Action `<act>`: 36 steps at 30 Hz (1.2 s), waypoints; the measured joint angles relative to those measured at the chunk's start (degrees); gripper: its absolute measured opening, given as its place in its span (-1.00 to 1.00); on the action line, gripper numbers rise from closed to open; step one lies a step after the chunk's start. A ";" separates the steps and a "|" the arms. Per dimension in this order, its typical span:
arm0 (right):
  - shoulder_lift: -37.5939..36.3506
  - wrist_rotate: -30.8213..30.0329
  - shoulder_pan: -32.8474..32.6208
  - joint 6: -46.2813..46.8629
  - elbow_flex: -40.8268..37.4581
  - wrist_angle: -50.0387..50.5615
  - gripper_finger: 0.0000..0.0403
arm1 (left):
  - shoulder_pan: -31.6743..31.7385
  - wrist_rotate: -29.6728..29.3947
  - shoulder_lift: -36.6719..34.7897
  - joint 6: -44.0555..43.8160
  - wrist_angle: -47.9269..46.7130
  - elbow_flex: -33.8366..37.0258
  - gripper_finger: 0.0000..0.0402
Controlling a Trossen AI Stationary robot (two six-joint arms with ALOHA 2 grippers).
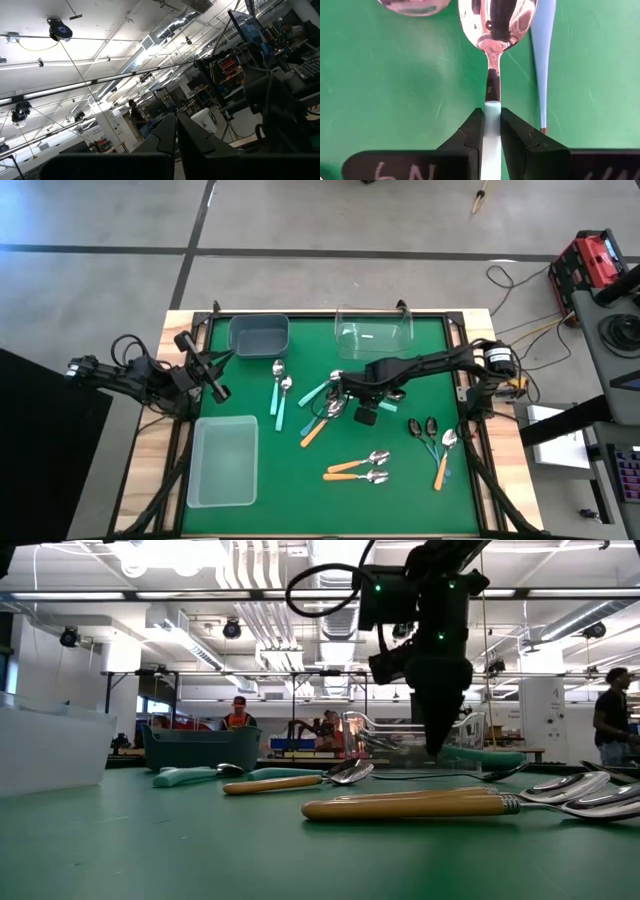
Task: Sort silverware by color (type)
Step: Put the light blue spoon into the transparent bin
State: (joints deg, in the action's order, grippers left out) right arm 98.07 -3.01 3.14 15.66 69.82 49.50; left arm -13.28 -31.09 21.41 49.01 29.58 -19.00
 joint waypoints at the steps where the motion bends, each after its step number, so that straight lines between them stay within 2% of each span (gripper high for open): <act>1: -0.04 0.00 -0.11 0.02 0.05 -0.49 -0.83 | 0.00 0.00 0.00 0.00 0.00 0.00 -1.00; 16: -2.17 -0.04 -2.35 -0.97 0.28 -15.53 -0.83 | 0.00 0.04 0.00 -0.02 0.23 0.00 -1.00; 27: -2.17 0.00 -4.03 -7.22 0.28 -38.23 -0.83 | -0.01 0.09 0.00 -0.02 1.01 0.00 -1.00; 36: -2.13 -0.07 -4.39 -16.33 0.28 -54.85 -0.83 | 0.00 0.13 0.00 -0.46 1.39 0.00 -1.00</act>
State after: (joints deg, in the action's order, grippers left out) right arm 95.94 -3.08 -1.26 -0.67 70.11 -5.34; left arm -13.28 -30.96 21.41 48.56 30.98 -19.00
